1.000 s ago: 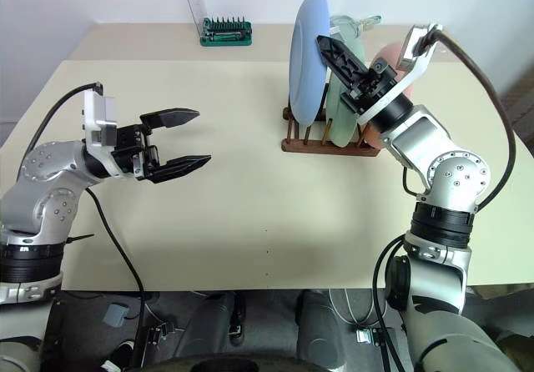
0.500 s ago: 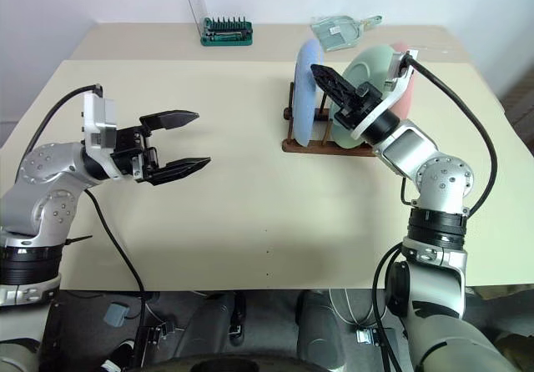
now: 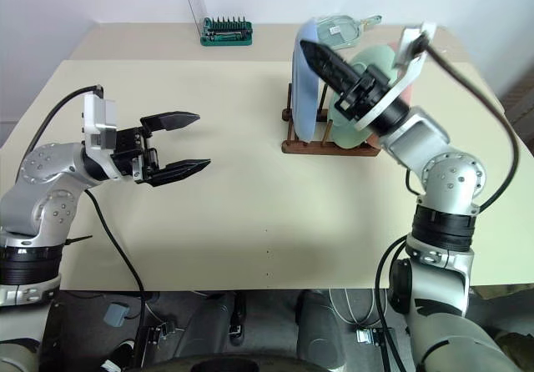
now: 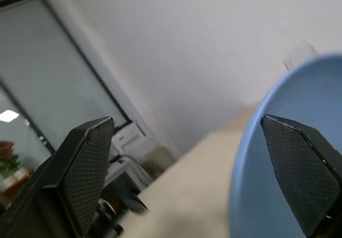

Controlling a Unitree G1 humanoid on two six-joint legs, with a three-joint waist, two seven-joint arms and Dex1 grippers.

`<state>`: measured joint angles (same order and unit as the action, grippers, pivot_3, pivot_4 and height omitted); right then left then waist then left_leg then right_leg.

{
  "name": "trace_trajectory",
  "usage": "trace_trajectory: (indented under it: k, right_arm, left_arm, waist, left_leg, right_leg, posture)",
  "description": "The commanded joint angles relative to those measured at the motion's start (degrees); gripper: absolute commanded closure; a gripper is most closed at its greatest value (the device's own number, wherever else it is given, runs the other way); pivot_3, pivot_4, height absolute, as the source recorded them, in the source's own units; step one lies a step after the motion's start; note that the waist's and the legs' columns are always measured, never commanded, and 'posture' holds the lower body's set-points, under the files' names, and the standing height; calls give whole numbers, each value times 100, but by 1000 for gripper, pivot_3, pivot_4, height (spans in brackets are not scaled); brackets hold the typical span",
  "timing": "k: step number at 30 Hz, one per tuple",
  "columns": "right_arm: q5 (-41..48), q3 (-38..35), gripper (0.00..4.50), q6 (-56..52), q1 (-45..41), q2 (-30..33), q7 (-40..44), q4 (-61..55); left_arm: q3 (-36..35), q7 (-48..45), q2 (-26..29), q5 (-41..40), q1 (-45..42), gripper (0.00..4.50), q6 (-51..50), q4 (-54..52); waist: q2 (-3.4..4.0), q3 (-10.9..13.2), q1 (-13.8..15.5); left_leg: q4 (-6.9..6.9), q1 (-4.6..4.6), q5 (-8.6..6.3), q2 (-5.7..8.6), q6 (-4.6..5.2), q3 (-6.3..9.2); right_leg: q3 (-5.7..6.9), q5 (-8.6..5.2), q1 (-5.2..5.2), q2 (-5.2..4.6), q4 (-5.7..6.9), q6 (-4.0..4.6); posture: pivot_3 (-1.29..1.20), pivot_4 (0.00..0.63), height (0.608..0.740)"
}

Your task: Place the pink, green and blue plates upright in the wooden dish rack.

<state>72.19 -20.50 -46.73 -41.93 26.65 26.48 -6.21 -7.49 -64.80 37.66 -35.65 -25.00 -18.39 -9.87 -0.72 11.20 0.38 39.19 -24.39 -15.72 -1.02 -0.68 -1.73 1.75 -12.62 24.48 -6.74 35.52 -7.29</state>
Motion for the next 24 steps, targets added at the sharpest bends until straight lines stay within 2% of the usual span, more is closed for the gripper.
trace_trajectory:
  k: [1, 3, 6, 24]
  right_arm:
    - [36, -326, 61, 66, -32, 430, 261, -145]
    - [293, -315, 61, -137, 36, 514, 318, -116]
    - [-267, 61, 61, 149, 74, 231, 208, -57]
    - [-482, -119, 61, 432, -61, -17, 27, 165]
  left_arm:
    - [-54, -6, 2, -91, -130, 0, 48, -142]
    - [-79, 3, -12, -132, -159, 0, 14, -113]
    - [-52, -24, -49, -127, -206, 0, 26, -31]
    - [-54, 32, -88, -92, -201, 0, 5, -75]
  waist:
    - [-1, -1, 21]
    - [-2, -1, 25]
    - [-2, -1, -14]
    - [0, 0, -88]
  left_leg:
    - [0, 0, 0, 0, 0, 0]
    - [0, 0, 0, 1, 0, -1]
    - [0, 3, 0, 0, 0, -1]
    - [-1, 0, 0, 0, 0, 0]
  right_leg:
    - [0, 0, -1, 0, -3, 0]
    - [0, 0, -4, 0, -6, 0]
    - [0, 0, -4, 1, -2, 0]
    - [0, 0, -2, 1, -6, 0]
  posture:
    - [0, 150, 724]
    - [0, 150, 724]
    - [0, 150, 724]
    - [0, 150, 724]
